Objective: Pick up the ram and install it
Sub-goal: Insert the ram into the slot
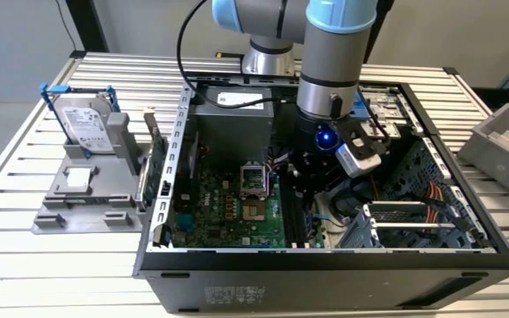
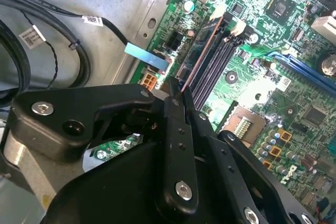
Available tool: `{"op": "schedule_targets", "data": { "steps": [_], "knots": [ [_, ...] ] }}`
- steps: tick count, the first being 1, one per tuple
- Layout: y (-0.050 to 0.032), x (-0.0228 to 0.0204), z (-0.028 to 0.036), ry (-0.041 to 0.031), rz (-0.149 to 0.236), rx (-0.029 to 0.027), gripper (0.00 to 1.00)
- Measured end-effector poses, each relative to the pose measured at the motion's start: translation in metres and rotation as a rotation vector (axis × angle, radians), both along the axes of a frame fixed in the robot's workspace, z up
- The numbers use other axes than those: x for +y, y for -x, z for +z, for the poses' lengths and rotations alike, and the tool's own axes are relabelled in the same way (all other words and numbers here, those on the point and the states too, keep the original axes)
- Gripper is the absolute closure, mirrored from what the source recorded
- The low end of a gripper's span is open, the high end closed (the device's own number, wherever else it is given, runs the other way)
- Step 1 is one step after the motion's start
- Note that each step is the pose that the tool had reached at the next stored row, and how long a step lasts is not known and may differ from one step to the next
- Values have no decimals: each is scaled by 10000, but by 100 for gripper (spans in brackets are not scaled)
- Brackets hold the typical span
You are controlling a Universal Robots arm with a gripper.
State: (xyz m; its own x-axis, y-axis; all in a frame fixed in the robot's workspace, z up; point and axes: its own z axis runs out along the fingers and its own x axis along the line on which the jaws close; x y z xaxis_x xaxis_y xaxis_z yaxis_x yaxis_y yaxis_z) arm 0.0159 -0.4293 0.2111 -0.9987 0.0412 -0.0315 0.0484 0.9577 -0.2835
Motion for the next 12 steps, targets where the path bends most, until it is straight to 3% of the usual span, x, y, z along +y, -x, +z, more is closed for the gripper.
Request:
{"op": "schedule_targets", "data": {
  "steps": [12],
  "knots": [
    [20,-2,-47,19,50,1,100]
  ]
}}
